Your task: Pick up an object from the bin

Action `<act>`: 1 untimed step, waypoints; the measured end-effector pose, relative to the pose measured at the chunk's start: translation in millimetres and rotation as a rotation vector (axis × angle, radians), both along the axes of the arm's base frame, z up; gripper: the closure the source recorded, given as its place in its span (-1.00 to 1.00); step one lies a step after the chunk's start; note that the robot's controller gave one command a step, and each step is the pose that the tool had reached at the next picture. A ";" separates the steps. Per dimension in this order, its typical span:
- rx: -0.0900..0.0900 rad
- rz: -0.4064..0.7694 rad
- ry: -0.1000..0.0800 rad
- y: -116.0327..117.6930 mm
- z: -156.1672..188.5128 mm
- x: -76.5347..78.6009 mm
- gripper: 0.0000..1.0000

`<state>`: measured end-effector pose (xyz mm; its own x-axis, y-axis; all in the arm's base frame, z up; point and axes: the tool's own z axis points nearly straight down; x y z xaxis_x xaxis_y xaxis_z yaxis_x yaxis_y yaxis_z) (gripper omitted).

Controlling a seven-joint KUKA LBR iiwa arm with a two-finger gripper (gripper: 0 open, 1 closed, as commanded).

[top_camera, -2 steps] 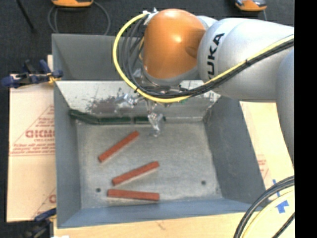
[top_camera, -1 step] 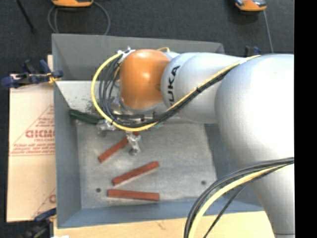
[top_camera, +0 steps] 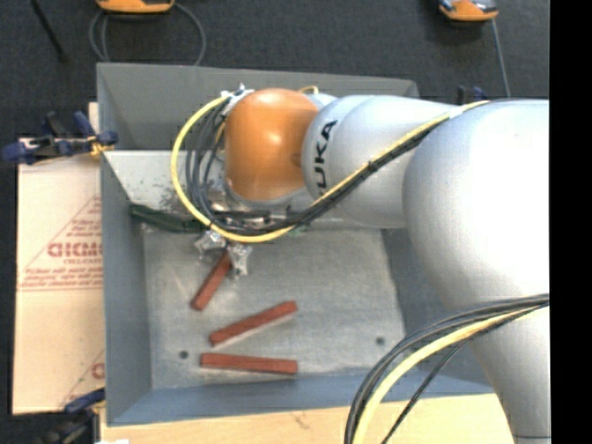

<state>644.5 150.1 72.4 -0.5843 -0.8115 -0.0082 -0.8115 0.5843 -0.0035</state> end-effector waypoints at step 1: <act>-0.002 0.025 -0.006 4.1 142.1 -6.9 1.00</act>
Offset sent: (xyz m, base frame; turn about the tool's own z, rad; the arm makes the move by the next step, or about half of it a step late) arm -0.0099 0.0041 0.1354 -0.0291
